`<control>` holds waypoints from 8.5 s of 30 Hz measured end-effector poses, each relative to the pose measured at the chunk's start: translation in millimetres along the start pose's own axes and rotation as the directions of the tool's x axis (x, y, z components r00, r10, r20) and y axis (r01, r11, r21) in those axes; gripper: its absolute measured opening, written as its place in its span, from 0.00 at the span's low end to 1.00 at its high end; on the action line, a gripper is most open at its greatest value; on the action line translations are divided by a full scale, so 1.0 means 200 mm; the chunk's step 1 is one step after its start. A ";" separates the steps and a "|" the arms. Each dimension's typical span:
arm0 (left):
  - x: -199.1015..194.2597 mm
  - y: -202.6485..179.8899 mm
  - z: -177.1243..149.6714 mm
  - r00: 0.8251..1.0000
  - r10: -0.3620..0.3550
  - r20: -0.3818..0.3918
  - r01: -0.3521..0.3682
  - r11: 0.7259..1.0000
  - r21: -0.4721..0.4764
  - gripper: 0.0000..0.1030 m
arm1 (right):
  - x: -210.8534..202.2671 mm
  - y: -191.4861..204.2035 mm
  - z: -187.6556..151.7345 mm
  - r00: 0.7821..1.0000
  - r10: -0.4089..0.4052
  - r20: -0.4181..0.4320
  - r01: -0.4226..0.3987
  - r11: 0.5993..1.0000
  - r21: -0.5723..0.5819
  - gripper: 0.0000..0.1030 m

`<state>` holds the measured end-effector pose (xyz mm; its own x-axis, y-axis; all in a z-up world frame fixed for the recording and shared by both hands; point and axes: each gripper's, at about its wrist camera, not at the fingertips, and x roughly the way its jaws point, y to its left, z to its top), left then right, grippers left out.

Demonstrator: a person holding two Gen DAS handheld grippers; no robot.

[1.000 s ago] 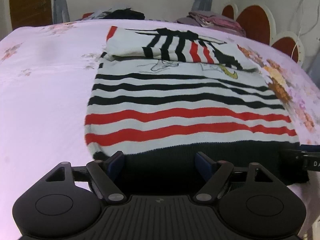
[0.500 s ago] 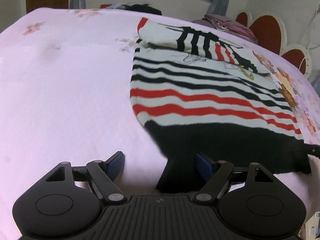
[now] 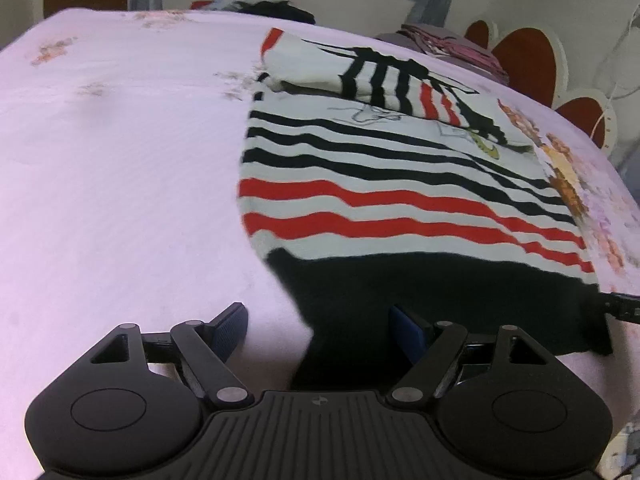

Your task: Fold small clothes

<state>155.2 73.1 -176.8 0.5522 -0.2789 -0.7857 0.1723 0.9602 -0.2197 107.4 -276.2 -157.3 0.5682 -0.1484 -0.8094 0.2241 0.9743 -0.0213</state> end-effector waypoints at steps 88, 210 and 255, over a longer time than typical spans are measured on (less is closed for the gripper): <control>1.16 -0.05 1.65 0.987 -0.080 0.136 0.110 0.968 -0.226 0.09 | 1.26 -0.22 1.63 0.948 0.310 0.070 -0.308 0.841 0.446 0.08; 0.62 -0.16 1.01 0.999 0.025 0.027 -0.024 0.999 -0.048 0.82 | 0.68 0.13 1.05 0.987 0.136 0.081 -0.138 0.990 0.008 0.51; 0.92 0.12 0.85 0.916 -0.269 0.299 0.401 0.679 -0.615 0.91 | 0.85 0.59 1.22 0.977 0.200 0.070 -0.194 0.978 -0.083 0.56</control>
<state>400.0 42.7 -229.3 0.7030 -0.5180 -0.4873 -0.1635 0.5492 -0.8196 423.8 -227.4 -155.3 0.6555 0.0376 -0.7543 0.0436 0.9952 0.0875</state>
